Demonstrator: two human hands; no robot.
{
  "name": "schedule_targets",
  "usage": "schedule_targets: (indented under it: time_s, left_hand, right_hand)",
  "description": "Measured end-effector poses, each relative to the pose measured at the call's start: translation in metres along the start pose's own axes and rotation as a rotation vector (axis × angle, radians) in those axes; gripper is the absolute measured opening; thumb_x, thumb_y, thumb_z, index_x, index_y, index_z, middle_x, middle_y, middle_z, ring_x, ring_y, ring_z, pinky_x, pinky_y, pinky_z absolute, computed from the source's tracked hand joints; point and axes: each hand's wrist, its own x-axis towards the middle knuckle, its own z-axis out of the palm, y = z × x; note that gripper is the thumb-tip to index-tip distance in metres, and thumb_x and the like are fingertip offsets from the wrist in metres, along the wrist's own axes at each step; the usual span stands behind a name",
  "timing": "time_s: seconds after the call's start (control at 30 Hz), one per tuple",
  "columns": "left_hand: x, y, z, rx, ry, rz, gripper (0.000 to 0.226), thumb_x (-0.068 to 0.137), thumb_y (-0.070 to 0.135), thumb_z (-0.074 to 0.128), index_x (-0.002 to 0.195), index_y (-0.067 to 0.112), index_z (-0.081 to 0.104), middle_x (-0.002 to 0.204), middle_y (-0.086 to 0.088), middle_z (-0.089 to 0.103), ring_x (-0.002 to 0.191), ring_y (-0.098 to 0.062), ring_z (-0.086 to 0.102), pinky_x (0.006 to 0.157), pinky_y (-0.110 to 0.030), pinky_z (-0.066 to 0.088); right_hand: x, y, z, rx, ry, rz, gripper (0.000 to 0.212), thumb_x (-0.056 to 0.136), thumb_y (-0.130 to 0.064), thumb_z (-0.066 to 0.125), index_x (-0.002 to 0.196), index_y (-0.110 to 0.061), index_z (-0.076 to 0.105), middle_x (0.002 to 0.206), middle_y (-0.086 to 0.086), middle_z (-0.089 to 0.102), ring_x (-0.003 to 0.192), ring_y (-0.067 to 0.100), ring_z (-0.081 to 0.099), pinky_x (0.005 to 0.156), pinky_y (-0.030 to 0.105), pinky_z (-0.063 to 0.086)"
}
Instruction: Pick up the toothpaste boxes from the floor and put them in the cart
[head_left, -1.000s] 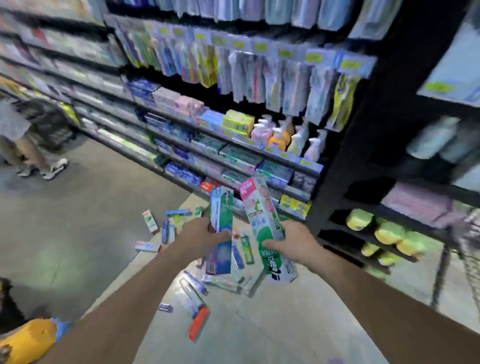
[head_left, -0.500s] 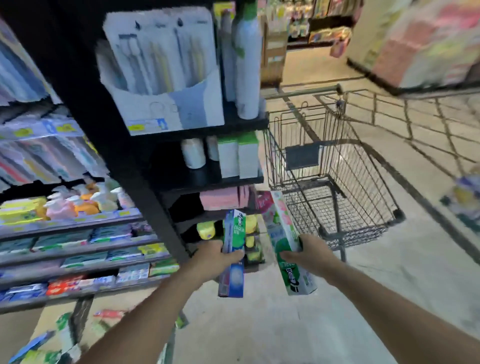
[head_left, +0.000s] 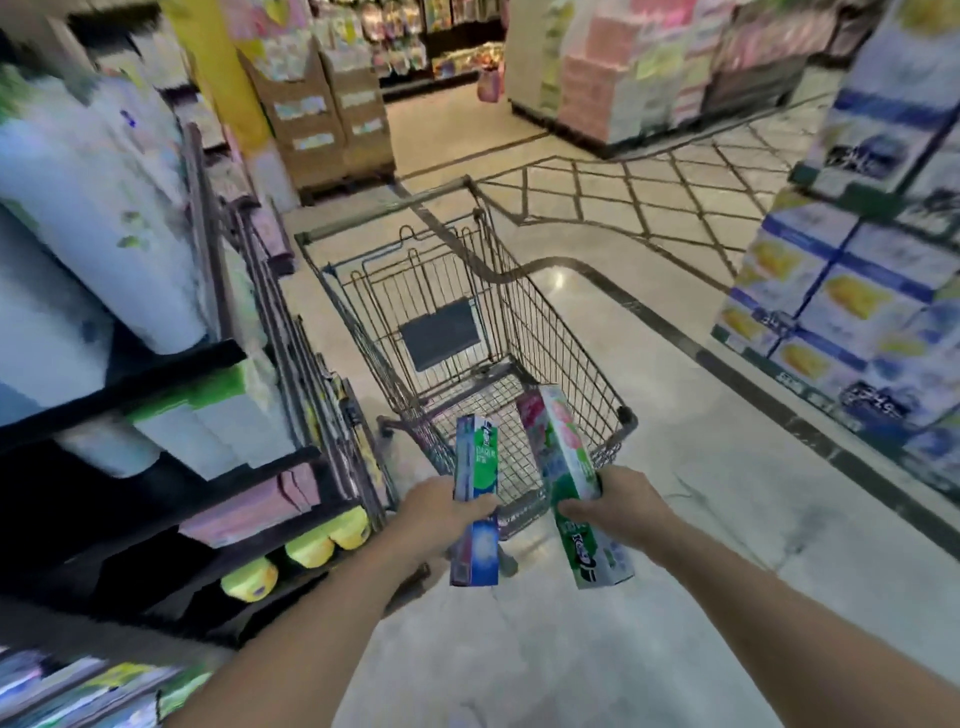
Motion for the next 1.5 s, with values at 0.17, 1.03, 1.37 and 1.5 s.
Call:
schedule_targets:
  time_s: [0.17,1.03,1.37,1.5]
  left_hand:
    - [0.056,0.026,-0.01,-0.029,-0.026,0.024,0.026,0.09,0.048,0.064,0.093,0.022,0.063,0.087,-0.002,0.068,0.077,-0.02,0.067,0.06,-0.032,0.058]
    - [0.329,0.016,0.007,-0.138,-0.03,-0.388,0.035,0.094,0.031,0.06,0.073,0.006,0.048,0.063,-0.011,0.049,0.046,-0.011,0.05,0.045,-0.026,0.028]
    - [0.417,-0.055,0.116,-0.116,-0.04,-0.779,0.048,0.092,0.046,0.06,0.124,0.01,0.052,0.106,-0.005,0.062,0.083,-0.022,0.06,0.057,-0.027,0.039]
    - [0.436,-0.084,0.149,-0.149,-0.079,-0.94,0.046,0.095,0.039,0.06,0.124,0.005,0.054,0.12,-0.01,0.063,0.103,-0.027,0.064,0.07,-0.029,0.047]
  right_hand:
    - [0.046,-0.017,-0.017,0.005,0.023,0.045,0.046,0.083,-0.032,0.076,0.111,-0.001,0.056,0.087,0.006,0.062,0.069,0.013,0.065,0.046,0.021,0.053]
    - [0.348,-0.069,0.032,-0.085,-0.212,0.17,0.035,0.083,-0.027,0.075,0.102,-0.006,0.056,0.092,0.007,0.066,0.072,0.015,0.068,0.059,0.03,0.061]
    - [0.451,0.017,0.114,-0.371,-0.355,0.21,0.039,0.084,-0.046,0.071,0.08,-0.015,0.047,0.069,-0.004,0.054,0.055,0.008,0.051,0.045,0.019,0.043]
    - [0.458,0.043,0.145,-0.434,-0.408,0.183,0.044,0.082,-0.046,0.073,0.082,-0.015,0.042,0.069,-0.004,0.049,0.067,0.017,0.053,0.054,0.025,0.042]
